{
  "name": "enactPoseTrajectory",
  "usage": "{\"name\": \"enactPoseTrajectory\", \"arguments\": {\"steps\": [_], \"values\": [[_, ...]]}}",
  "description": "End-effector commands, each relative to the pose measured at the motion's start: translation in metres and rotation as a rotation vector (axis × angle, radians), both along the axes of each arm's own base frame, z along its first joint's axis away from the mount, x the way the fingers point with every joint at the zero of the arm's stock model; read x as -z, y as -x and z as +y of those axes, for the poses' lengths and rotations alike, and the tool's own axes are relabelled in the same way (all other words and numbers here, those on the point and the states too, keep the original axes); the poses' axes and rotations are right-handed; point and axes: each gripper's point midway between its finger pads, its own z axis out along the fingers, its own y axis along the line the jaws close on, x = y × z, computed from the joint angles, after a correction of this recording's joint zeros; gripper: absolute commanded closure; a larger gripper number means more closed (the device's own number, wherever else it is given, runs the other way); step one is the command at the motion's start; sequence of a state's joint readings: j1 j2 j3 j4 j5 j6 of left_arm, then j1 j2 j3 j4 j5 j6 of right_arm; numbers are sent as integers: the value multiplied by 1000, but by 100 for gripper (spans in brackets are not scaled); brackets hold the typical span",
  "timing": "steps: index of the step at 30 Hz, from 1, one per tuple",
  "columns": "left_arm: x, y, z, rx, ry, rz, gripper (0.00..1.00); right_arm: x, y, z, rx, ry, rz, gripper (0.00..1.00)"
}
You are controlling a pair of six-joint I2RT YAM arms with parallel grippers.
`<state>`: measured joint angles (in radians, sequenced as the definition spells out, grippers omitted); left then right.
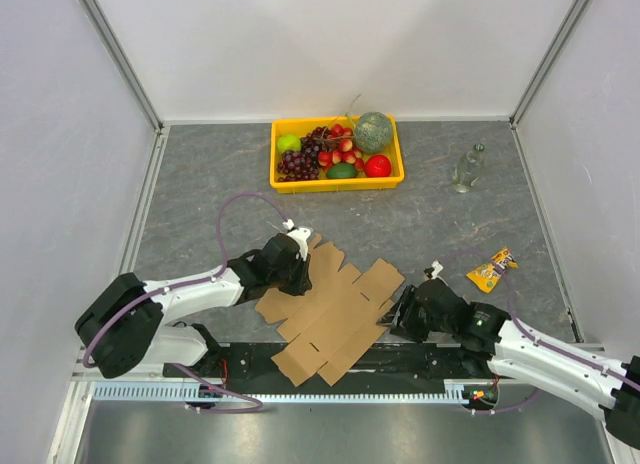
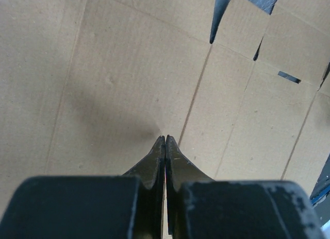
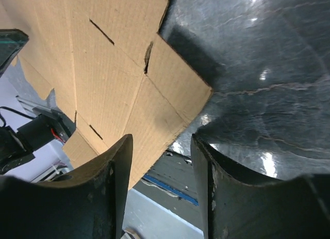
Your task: Fold the paper box
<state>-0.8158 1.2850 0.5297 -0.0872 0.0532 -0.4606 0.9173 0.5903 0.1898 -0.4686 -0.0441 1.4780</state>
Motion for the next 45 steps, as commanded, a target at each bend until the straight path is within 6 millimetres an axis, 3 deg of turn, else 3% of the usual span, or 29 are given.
{"name": "enactPoseTrajectory", "arguments": {"steps": [1,10,20,29,39,45], "values": [[1,-3,-8,-24,37,-5,98,-3,-6,13,39,-61,-17,45],[13,2,-5,-22,18,20,98,4,-11,24,70,-88,-55,48],[21,7,-5,-18,10,54,98,-10,-39,19,152,-117,-247,57],[23,9,-11,-8,37,62,98,-15,-53,29,160,-183,-342,60],[25,12,-14,-18,60,78,98,6,-49,33,137,-50,-259,68],[26,9,-13,-42,55,75,98,3,-41,29,155,-35,-221,59]]}}
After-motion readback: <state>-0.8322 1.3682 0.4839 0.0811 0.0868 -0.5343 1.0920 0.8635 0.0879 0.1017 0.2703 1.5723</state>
